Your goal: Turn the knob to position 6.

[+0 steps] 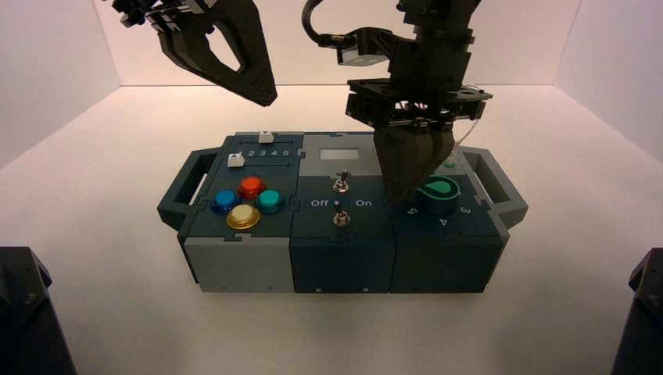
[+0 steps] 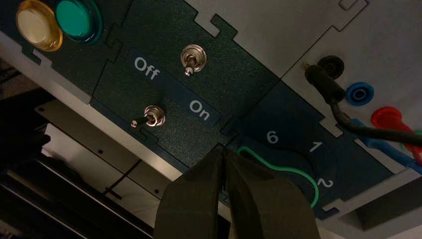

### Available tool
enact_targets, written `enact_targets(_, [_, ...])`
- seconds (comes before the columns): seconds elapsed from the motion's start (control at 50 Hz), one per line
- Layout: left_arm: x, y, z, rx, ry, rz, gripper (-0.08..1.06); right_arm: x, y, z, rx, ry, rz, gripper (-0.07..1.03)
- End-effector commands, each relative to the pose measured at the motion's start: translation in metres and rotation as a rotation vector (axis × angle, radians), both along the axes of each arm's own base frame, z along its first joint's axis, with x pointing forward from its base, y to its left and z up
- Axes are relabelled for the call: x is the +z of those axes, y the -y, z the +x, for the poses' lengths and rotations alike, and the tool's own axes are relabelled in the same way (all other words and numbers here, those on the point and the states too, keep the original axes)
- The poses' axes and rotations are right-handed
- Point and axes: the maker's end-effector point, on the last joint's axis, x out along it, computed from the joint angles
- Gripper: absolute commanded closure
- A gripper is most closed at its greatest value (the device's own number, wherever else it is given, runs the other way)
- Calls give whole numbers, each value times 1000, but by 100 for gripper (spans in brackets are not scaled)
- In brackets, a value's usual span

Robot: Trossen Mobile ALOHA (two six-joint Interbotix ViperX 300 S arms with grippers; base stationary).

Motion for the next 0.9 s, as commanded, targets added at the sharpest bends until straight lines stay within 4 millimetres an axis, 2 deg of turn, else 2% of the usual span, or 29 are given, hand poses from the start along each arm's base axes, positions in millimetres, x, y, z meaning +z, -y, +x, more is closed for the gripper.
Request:
enact_targets(0.02, [5,2,2,-4,12,-11,101,8,-7,5,2,22,22,98])
enact_targets(0.9, [4,-2,1,-19,21,11,101,4,-7,16,-7,27,8,98])
